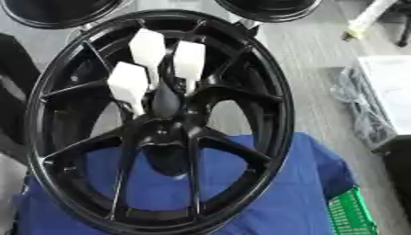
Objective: Pull the pin out of the wheel hub.
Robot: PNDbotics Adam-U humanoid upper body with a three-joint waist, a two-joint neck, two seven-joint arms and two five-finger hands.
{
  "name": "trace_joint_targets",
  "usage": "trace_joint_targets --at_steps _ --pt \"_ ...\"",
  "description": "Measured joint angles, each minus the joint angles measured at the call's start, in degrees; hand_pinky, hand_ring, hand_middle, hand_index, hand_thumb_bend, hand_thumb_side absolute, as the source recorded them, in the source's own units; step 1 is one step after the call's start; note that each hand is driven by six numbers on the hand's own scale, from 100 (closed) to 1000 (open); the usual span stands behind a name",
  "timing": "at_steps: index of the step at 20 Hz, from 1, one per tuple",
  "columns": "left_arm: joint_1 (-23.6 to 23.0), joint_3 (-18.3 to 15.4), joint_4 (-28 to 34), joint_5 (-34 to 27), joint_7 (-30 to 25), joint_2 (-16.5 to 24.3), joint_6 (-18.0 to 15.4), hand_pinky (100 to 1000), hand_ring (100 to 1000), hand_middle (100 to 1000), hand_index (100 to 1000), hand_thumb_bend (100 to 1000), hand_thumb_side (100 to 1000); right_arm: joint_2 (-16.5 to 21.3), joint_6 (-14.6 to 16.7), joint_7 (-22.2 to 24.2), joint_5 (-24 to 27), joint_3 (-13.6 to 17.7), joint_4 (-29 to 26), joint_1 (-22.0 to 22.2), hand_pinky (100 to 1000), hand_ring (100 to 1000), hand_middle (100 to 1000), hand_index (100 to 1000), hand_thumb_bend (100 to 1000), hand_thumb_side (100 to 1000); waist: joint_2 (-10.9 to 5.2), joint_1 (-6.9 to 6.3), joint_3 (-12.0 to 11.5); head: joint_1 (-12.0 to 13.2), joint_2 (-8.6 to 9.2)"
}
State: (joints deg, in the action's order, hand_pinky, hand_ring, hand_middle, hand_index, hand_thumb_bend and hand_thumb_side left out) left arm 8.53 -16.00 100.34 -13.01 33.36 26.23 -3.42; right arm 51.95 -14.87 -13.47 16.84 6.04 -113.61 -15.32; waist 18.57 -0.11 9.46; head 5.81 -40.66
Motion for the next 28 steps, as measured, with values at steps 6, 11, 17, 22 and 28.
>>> trace_joint_targets --at_steps 6,11,17,22,28 --pt "0.03 -0.28 0.34 0.17 0.50 -0.01 -0.11 921 858 861 821 363 782 -9.94 -1.27 -3.31 -13.09 5.07 0.00 11.61 715 550 592 731 100 100 -0.01 -1.37 -0.05 0.97 -0.26" --pt "0.02 -0.45 0.35 0.26 0.63 -0.03 -0.16 920 857 860 820 361 782 -15.49 -4.18 -2.95 -23.80 6.96 0.16 15.39 783 793 814 949 354 646 -0.05 -1.57 -0.26 1.82 -0.80" --pt "-0.03 -0.48 0.35 0.39 0.78 -0.04 -0.10 921 857 860 820 365 780 -19.38 -7.99 -2.02 -29.43 9.51 2.49 16.82 831 898 887 957 390 655 -0.45 -1.48 -0.32 2.10 -1.30" --pt "-0.07 -0.50 0.35 0.39 0.82 -0.04 -0.11 921 857 861 820 367 778 -19.61 -7.45 -6.09 -28.52 10.21 2.46 15.46 824 873 870 941 359 558 -0.84 -1.11 -0.34 1.67 -1.53" --pt "-0.07 -0.49 0.35 0.39 0.83 -0.04 -0.12 921 855 861 821 373 775 -18.17 -0.36 -15.18 -20.61 8.37 0.60 9.77 789 783 784 871 107 465 -1.38 -0.66 -0.96 0.36 -1.54"
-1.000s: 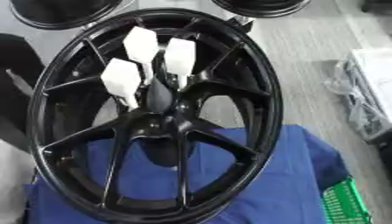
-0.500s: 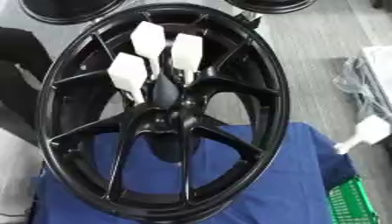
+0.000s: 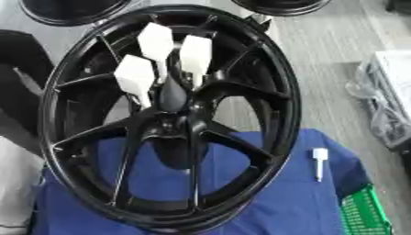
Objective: Pull the pin out of the wheel hub.
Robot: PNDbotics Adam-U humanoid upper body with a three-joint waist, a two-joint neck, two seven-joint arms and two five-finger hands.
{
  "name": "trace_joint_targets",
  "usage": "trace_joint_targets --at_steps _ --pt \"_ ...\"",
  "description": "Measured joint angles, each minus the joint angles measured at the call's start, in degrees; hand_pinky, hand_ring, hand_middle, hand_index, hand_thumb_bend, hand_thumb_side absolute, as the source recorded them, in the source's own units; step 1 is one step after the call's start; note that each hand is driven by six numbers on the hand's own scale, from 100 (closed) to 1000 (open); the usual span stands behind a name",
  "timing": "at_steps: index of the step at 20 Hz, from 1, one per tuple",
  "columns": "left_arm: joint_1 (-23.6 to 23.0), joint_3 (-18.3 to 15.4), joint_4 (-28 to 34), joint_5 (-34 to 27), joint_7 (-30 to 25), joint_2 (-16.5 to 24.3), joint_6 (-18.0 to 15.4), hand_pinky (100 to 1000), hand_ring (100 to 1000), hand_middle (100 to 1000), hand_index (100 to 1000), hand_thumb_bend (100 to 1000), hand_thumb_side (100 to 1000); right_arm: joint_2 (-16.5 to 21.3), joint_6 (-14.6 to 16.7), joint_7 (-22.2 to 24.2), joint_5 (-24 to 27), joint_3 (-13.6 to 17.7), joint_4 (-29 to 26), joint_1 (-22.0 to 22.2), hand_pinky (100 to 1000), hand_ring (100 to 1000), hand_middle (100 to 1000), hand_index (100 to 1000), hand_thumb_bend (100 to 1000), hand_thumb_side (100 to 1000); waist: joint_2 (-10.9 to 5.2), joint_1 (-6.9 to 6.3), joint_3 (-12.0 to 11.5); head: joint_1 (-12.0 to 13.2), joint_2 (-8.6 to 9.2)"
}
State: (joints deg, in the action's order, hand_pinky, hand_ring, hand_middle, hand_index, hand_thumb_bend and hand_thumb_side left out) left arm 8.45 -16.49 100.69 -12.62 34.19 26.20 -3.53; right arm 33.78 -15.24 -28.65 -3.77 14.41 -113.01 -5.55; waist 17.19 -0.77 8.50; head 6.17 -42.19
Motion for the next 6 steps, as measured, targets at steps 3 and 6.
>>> trace_joint_targets --at_steps 3,6 --pt "0.03 0.04 0.00 0.00 -0.06 0.00 0.00 921 856 881 843 372 777 1.85 5.92 -3.62 5.87 -2.65 -0.24 -5.12 793 774 773 861 100 502 -0.21 0.29 -0.31 -1.32 0.00" --pt "0.23 0.12 0.00 0.00 -0.33 0.00 0.01 924 862 927 882 374 777 2.78 10.38 -4.78 11.27 -5.64 -0.25 -10.15 803 786 786 870 100 542 -0.32 0.41 -0.71 -2.08 0.02"
